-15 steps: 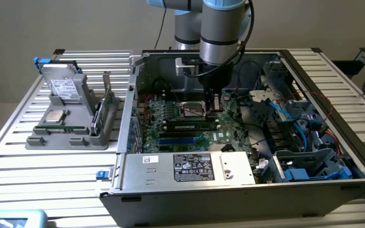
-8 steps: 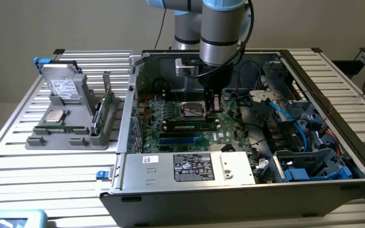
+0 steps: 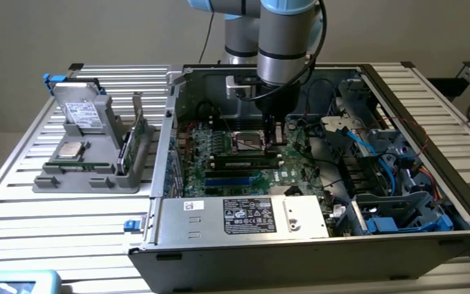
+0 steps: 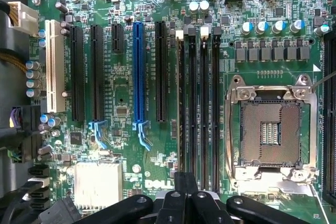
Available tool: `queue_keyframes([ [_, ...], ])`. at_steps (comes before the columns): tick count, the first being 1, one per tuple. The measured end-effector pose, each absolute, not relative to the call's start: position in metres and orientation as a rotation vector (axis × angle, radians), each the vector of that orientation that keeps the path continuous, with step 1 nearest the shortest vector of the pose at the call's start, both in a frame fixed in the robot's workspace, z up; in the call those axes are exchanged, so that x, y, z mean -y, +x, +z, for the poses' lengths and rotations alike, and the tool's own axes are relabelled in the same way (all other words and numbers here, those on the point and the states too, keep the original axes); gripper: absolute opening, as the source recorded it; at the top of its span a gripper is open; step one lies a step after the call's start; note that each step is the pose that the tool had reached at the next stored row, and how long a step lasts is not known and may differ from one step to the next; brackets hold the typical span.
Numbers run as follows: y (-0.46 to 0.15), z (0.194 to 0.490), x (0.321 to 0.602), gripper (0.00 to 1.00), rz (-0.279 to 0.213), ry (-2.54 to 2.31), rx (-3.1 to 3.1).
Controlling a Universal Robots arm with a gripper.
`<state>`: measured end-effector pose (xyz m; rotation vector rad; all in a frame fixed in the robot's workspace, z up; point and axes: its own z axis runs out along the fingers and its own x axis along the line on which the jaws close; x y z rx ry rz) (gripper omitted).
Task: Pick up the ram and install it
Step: 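Press down the ram until it locks into place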
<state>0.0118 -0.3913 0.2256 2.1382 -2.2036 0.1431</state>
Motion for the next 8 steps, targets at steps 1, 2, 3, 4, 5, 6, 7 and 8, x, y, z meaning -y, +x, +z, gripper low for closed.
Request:
queue_keyframes([
  [1,0.0118,0.2254,0.3913,0.11,0.143,2.138,2.204],
  [2,0.0118,0.2251,0.3912,0.11,0.143,2.137,2.205],
  [3,0.0118,0.2249,0.3913,0.11,0.144,2.136,2.205],
  [4,0.0118,0.2248,0.3913,0.11,0.144,2.135,2.205],
  [5,0.0118,0.2249,0.3913,0.11,0.144,2.135,2.205],
  [6,0.0115,0.2260,0.3912,0.11,0.143,2.134,2.207],
  [7,0.0105,0.2301,0.3912,0.11,0.144,2.134,2.207],
  [8,0.0093,0.2340,0.3912,0.11,0.144,2.134,2.207],
])
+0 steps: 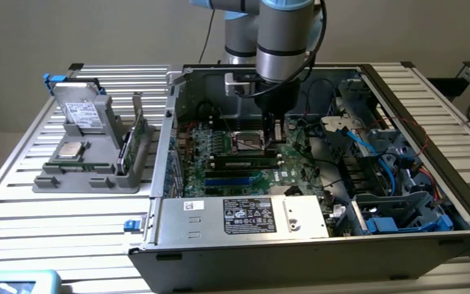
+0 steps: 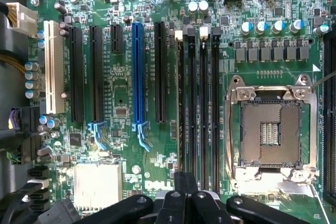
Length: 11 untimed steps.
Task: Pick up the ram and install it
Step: 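Press down the ram until it locks into place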
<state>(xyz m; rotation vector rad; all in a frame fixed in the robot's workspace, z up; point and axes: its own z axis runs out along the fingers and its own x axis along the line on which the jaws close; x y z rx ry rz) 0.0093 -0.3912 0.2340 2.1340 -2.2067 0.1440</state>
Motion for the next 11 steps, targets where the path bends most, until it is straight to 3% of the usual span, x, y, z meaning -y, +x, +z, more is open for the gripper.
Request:
queue_keyframes([
  [11,-0.030,0.246,0.392,0.11,0.144,2.135,2.207],
])
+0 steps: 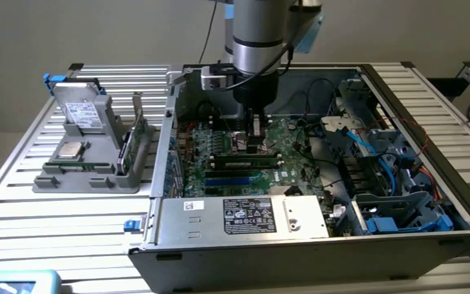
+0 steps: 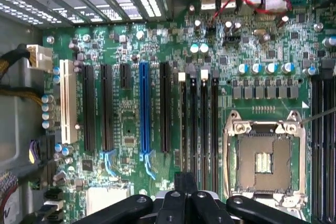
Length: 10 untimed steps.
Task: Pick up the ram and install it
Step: 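Press down the ram until it locks into place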
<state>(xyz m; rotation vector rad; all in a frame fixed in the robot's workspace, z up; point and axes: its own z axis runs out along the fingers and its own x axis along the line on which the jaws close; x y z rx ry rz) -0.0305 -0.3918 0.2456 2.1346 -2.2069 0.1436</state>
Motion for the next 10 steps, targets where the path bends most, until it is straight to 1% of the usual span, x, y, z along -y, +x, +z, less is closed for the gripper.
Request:
queue_keyframes([
  [6,-0.056,0.246,0.393,0.11,0.143,2.134,2.207],
  [10,-0.058,0.241,0.395,0.11,0.142,2.134,2.207],
])
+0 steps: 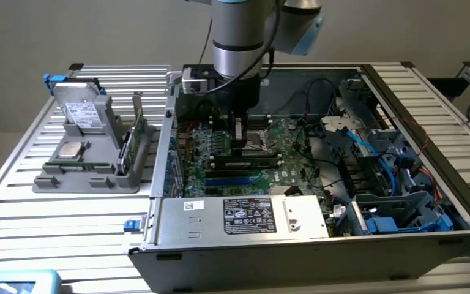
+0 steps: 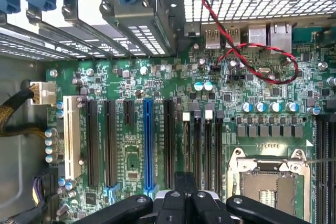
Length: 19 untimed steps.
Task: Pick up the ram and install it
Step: 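Press down the ram until it locks into place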
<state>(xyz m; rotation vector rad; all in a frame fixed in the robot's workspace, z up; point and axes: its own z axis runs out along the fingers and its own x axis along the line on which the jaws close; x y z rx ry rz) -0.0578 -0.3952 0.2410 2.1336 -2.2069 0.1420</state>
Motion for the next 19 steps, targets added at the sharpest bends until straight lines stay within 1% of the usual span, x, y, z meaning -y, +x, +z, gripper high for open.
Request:
queue_keyframes([
  [6,-0.0578,0.2351,0.3952,0.11,0.128,2.127,2.201],
  [19,-0.0583,0.2305,0.3937,0.11,0.127,2.127,2.200],
])
